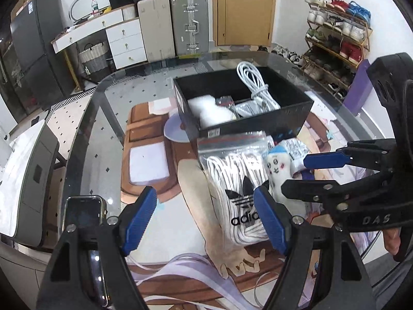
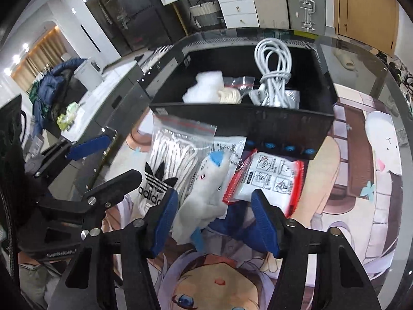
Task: Organize soft objects
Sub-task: 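Grasp the adidas lace bag with left tool while right tool grasps the plush toy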
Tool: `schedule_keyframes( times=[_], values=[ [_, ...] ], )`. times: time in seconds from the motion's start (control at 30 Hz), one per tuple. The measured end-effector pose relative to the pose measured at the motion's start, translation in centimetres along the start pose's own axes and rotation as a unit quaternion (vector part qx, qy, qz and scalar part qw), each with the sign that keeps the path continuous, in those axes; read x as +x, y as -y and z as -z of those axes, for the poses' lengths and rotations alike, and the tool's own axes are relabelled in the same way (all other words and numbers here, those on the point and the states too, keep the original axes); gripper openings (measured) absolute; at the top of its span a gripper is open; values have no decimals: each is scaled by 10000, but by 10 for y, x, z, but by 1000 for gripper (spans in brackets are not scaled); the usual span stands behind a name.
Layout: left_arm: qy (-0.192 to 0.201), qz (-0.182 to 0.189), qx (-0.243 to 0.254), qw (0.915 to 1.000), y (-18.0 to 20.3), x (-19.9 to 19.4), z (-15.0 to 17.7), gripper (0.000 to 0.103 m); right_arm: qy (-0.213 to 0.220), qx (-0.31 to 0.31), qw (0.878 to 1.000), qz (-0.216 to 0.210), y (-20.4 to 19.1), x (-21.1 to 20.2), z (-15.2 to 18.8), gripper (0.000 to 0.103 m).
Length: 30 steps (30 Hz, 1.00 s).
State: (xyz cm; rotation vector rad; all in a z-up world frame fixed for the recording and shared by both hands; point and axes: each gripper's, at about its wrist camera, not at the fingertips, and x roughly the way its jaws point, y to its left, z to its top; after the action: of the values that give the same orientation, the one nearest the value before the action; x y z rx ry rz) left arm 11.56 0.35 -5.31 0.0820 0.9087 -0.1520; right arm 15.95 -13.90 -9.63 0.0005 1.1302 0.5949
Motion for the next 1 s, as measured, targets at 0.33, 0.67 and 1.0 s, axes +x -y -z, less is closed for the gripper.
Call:
schedule_keyframes(
  times=[0.33,0.67,1.0],
  values=[
    [-14,48,21,10000,2,-1,3,78,-178,0,9993,-319,-6,10,-4,29],
    [-129,331,115,9993,20,6,1,78,-32,-16,10000,-57,10,-14,2,26],
    [-434,200,290,9984,38,28,2,77,-71,-123,9999,74,22,-20,12,26]
  ],
)
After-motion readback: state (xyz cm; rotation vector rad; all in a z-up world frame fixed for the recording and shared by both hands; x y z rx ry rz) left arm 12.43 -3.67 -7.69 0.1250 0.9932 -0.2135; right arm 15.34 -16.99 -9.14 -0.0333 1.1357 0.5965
